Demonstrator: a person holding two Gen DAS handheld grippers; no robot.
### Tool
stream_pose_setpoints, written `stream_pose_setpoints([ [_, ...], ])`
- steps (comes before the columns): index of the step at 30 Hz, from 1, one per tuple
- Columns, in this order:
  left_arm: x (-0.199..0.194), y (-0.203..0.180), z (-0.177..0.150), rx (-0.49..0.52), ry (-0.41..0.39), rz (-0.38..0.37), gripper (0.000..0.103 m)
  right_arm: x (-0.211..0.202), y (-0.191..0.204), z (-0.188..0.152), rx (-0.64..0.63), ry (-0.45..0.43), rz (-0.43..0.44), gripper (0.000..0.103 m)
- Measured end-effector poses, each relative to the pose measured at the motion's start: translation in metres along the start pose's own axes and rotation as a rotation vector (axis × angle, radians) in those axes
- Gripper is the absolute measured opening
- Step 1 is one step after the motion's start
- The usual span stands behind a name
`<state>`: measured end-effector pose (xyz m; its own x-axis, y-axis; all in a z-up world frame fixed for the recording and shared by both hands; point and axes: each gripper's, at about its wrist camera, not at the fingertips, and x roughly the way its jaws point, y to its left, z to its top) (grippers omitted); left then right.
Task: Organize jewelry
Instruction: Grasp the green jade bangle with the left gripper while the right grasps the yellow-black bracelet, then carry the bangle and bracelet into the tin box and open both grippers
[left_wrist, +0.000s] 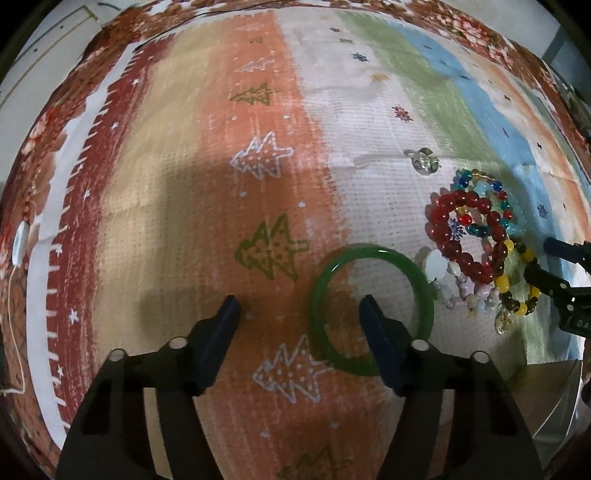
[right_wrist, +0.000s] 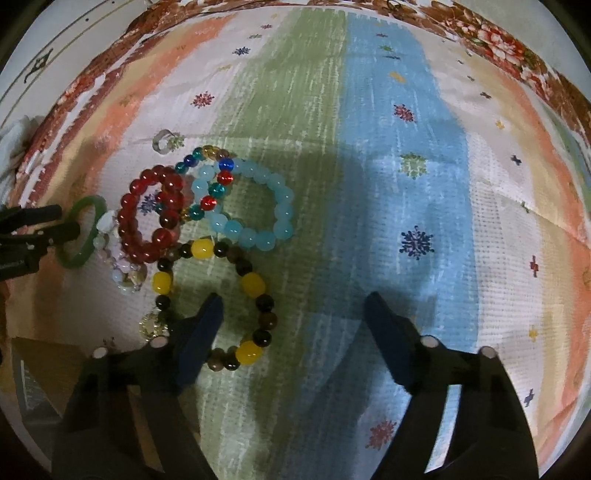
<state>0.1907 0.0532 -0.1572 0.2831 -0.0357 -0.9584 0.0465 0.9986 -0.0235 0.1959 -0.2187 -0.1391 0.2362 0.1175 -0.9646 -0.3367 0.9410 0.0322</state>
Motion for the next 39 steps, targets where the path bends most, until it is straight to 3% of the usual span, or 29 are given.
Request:
stream_pose_setpoints([
  [4,0.001,-0.006,0.001,0.026,0.003,0.001,0.037,0.001,-0.002,0.000,-0.001,0.002,-0.018,0.058],
  [6,-0.001,-0.011,0.000,0.032,0.013,0.008,0.015,-0.001,0.000,-0.002,-0.009,0.002,-0.019,0.047],
  [9,-0.001,-0.016,0.000,0.041,0.013,0.009,0.008,-0.001,0.006,-0.004,-0.031,0.004,-0.007,0.024],
  [10,-0.001,-0.015,0.002,0.041,0.012,0.007,0.008,0.000,0.007,-0.004,-0.033,0.006,0.002,0.011],
  [18,-0.020,-0.011,0.001,0.026,-0.028,-0.031,0.007,-0.014,0.010,-0.005,-0.031,-0.034,0.030,0.011],
  [39,-0.084,-0.025,-0.008,0.000,-0.193,-0.078,0.008,-0.093,0.030,-0.010,-0.049,-0.247,0.080,0.011],
])
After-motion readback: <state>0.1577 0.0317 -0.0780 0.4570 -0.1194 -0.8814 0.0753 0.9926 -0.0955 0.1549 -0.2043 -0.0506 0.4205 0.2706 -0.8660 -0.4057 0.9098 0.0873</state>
